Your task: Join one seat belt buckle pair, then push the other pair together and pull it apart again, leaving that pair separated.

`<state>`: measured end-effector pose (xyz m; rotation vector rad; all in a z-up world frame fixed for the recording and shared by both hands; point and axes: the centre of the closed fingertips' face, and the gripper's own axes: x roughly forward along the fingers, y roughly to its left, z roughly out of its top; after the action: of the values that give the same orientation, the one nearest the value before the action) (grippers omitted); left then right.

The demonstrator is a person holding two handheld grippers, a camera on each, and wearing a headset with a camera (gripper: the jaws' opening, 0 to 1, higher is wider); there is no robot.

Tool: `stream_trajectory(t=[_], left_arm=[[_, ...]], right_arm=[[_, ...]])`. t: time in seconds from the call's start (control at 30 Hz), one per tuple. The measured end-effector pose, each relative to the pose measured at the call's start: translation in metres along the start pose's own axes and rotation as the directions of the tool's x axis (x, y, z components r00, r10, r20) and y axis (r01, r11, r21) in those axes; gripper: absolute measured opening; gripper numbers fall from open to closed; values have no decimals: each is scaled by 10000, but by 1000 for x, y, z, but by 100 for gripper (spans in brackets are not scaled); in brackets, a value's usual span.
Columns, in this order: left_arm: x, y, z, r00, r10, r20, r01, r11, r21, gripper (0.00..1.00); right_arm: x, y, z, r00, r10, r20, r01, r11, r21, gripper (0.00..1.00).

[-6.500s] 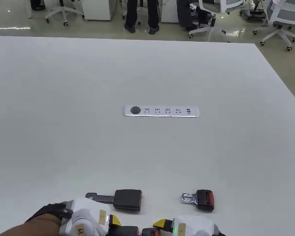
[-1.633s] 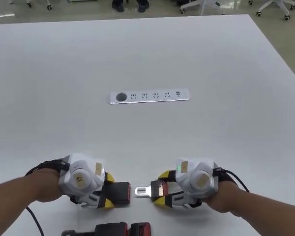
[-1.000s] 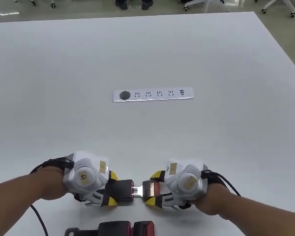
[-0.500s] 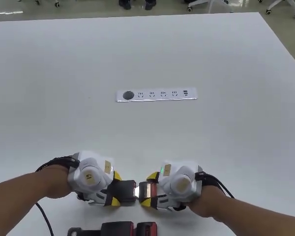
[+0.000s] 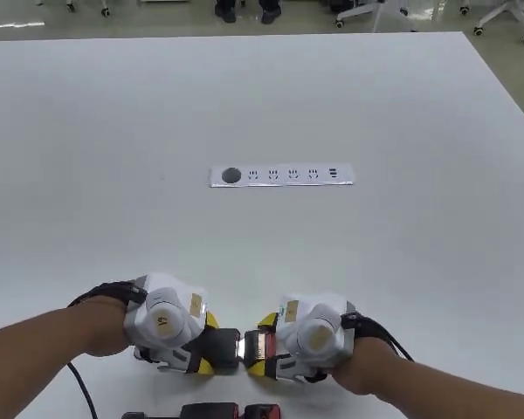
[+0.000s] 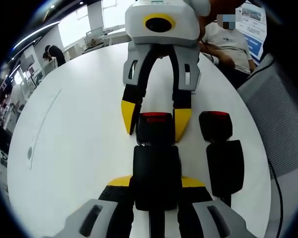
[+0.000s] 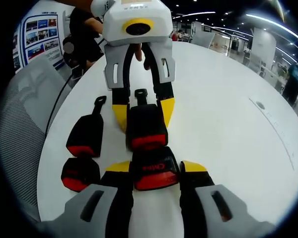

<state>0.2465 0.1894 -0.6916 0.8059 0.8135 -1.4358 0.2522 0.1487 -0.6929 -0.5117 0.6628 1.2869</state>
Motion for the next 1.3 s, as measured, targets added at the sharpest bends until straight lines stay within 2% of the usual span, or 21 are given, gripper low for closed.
stream_trajectory(t=[0.7,1.03,1.3], left_arm=[[0,1,-4,9999,8,138,-7,10000,-90,35],[-2,0,-2,9997,9,252,-5,9999,-142,35],[-2,0,-2,9996,17,292,-12,9998,-191,35]], right_arm=[[1,0,0,10000,-30,6,31,9999,-132,34],[1,1,1,10000,28,5,-28,9997,-230,34],[-2,-1,-4,10000,36,-24,-37,9997,-233,35]])
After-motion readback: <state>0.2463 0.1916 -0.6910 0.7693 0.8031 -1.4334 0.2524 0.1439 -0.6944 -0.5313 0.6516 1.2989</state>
